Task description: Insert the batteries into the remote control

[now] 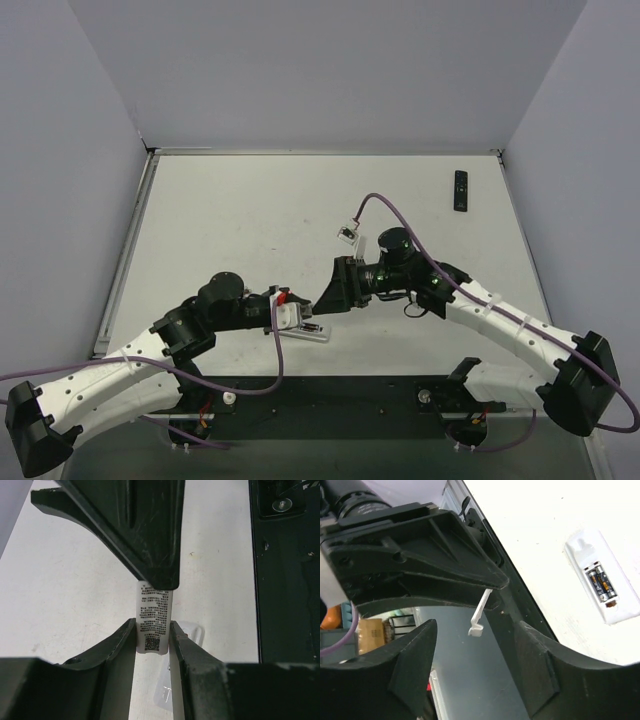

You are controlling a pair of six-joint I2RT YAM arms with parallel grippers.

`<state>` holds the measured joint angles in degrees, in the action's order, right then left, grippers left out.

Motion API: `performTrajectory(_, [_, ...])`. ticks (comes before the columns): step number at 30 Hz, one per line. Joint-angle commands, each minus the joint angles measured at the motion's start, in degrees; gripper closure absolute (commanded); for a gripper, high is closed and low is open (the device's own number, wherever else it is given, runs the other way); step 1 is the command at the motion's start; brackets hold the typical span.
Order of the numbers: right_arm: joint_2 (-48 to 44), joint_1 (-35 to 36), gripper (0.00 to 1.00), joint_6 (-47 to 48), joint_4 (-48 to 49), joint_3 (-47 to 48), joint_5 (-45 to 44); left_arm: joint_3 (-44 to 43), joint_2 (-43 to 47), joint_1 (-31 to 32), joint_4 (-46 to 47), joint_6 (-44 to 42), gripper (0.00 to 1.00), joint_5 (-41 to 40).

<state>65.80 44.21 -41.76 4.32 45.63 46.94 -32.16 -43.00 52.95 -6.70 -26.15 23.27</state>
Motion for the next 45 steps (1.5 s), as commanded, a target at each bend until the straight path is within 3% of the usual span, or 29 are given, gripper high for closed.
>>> performTrajectory(1, [-5.06,0.0,0.38,9.92,-4.04,4.2,-1.84,-0.79,-0.59,0.22,-0.06,0.4,0.84,2.31])
performTrajectory(8, [-14.46,6.31,0.37,46.6,-14.33,5.26,-13.85,-1.94,-2.96,0.14,-2.35,0.49,0.85,4.33])
performTrajectory(15, [-13.34,14.76,0.41,62.48,-17.33,4.91,-22.76,-1.76,-2.96,0.14,-2.09,0.84,0.85,4.86])
performTrajectory(24, [-9.03,17.76,0.45,64.61,-9.95,2.8,-23.91,-1.5,-2.26,0.05,-1.74,1.1,0.85,4.68])
performTrajectory(36, [-4.54,19.25,0.54,64.52,-7.66,4.03,-23.38,-1.41,-1.82,0.05,-0.86,1.81,0.85,5.47])
performTrajectory(45, [-3.22,19.6,0.72,64.79,-7.83,4.56,-23.56,-1.41,-2.17,0.05,-0.86,1.89,0.85,5.82])
